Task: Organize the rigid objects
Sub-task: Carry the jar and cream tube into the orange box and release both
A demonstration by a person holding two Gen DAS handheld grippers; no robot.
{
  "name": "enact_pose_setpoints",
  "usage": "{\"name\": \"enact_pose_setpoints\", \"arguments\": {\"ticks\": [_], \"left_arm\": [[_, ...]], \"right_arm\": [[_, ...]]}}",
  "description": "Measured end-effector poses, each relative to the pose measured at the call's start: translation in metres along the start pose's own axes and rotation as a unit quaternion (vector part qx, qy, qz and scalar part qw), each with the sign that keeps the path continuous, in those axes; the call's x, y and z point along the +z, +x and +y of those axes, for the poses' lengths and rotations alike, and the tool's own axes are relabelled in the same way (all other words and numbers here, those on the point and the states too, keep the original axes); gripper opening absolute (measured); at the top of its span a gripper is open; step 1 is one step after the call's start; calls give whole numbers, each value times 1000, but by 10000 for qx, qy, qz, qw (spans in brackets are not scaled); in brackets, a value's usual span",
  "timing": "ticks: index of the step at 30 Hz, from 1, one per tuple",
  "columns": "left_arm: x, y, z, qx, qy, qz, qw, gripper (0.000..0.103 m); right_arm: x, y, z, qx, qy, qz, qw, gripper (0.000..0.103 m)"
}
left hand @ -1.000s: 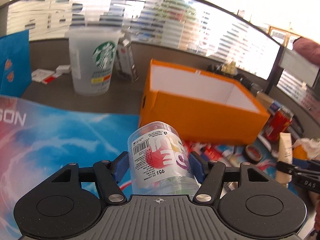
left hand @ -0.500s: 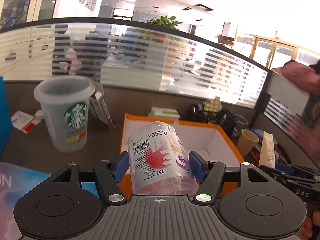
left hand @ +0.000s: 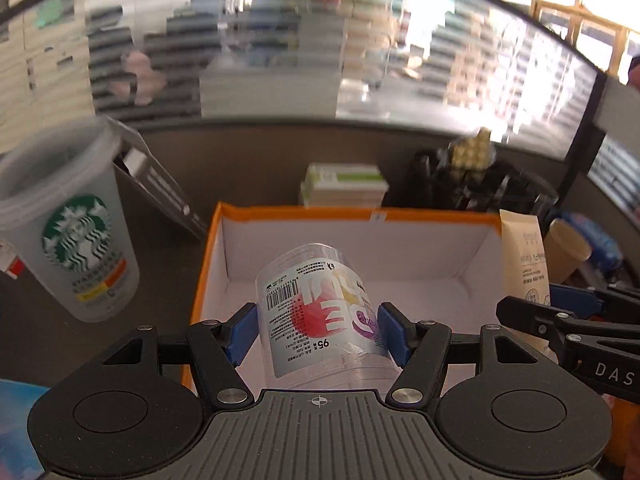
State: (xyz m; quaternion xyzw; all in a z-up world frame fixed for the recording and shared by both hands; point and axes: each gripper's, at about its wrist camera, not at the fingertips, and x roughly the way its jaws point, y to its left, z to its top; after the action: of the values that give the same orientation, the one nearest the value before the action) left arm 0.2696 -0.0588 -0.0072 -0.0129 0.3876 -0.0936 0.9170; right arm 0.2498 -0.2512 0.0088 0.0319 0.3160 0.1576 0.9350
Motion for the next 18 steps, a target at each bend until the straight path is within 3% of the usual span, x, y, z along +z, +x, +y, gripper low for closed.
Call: {"name": "enact_pose_setpoints", "arguments": {"ticks": [9,15,18], "left_arm": [[3,48,-8,335,426,741,9958,64],[4,54,-21,538,748,772,9927,64],[3,58,-27,357,687,891,9930,64]], "right_arm": [[-8,57,-7,-288,-416,841,9952,44],[-5,64,2,-412,-769,1098,9901,44],[-7,68,9,-531,-1029,1139,9867,44]]}}
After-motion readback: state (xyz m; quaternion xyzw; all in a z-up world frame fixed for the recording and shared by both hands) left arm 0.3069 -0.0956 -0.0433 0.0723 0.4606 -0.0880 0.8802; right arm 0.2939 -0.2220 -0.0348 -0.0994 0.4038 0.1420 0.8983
